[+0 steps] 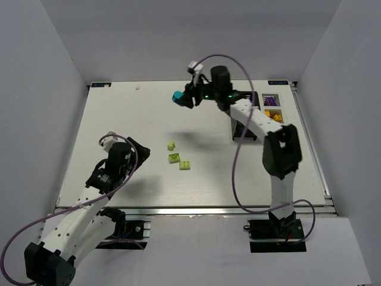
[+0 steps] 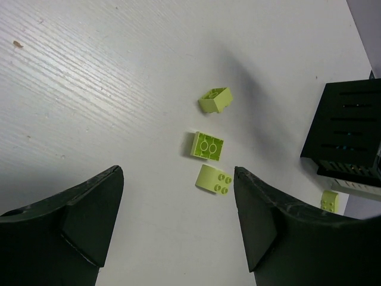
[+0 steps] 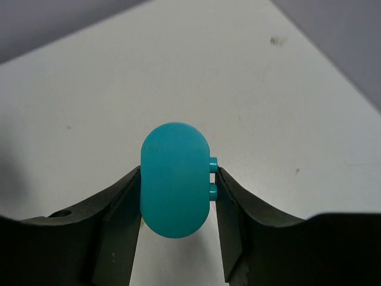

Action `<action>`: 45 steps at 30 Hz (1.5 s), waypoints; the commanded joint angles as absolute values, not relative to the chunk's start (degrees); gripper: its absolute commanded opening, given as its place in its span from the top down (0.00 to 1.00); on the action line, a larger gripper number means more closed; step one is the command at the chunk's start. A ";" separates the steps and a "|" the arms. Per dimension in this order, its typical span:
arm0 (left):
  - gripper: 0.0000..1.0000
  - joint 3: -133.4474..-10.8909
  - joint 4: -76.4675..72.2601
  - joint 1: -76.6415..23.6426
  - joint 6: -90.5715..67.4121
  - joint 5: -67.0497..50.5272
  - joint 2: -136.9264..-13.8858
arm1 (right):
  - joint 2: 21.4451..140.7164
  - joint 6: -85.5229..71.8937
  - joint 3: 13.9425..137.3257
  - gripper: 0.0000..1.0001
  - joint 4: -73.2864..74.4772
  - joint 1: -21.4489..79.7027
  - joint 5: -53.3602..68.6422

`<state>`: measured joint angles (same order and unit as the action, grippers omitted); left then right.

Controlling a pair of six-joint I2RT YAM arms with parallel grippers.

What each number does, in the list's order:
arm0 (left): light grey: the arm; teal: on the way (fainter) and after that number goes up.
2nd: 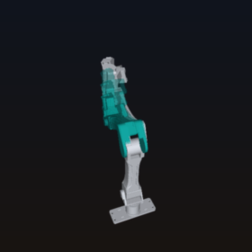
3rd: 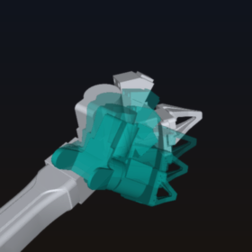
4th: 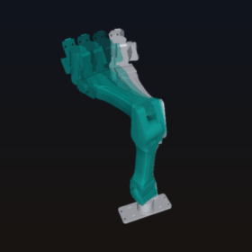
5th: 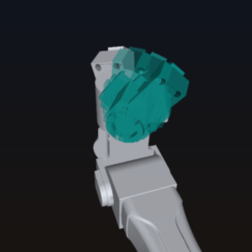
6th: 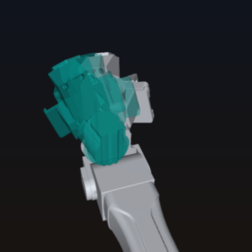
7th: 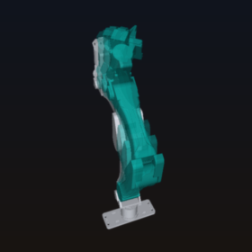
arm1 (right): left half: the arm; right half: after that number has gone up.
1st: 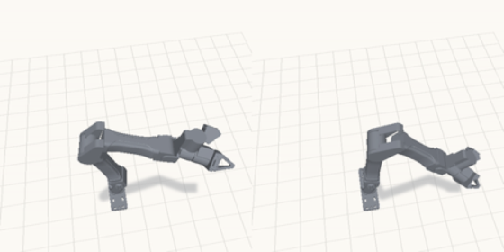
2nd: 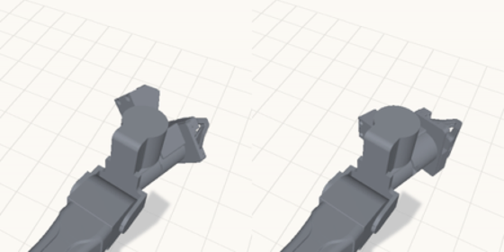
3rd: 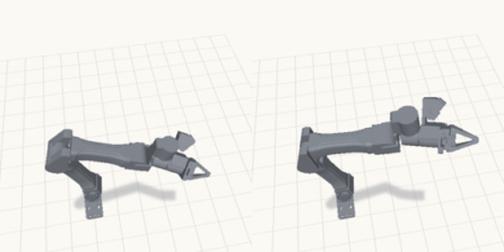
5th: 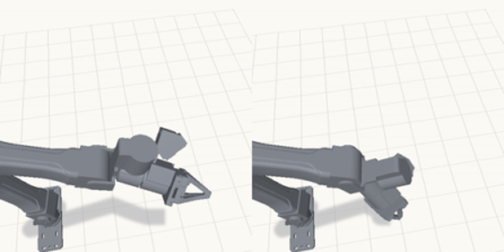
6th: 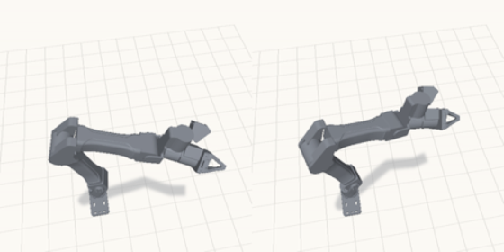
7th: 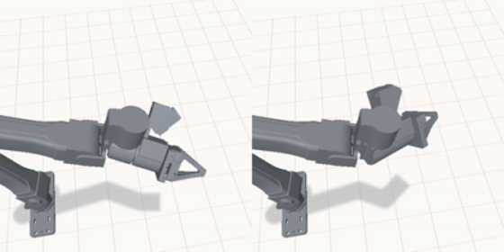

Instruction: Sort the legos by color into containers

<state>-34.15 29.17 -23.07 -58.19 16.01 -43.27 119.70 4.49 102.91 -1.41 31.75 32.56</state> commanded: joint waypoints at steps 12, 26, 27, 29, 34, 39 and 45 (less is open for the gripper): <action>0.16 -31.20 15.39 -23.03 -53.88 9.85 -50.71 | 85.35 25.21 78.94 1.00 17.92 7.57 39.99; 0.16 -32.26 12.48 -23.03 -51.68 6.07 -57.66 | 85.78 24.43 69.61 0.93 10.02 1.41 37.44; 0.16 -31.99 12.31 -23.03 -51.94 5.98 -57.57 | 86.22 24.52 69.87 0.92 9.76 1.41 37.35; 0.16 -31.03 12.04 -23.03 -52.82 5.71 -57.39 | 87.45 24.08 70.22 0.90 9.14 1.32 37.35; 0.16 -29.53 12.39 -23.03 -53.96 5.97 -55.02 | 89.99 23.38 70.75 0.83 6.51 1.23 37.00; 0.16 -29.27 13.45 -23.03 -53.88 6.24 -53.79 | 92.46 22.68 71.89 0.79 5.45 1.06 36.30; 0.16 -29.00 13.62 -23.03 -54.14 6.07 -53.44 | 93.60 24.25 71.72 0.62 5.19 0.97 34.54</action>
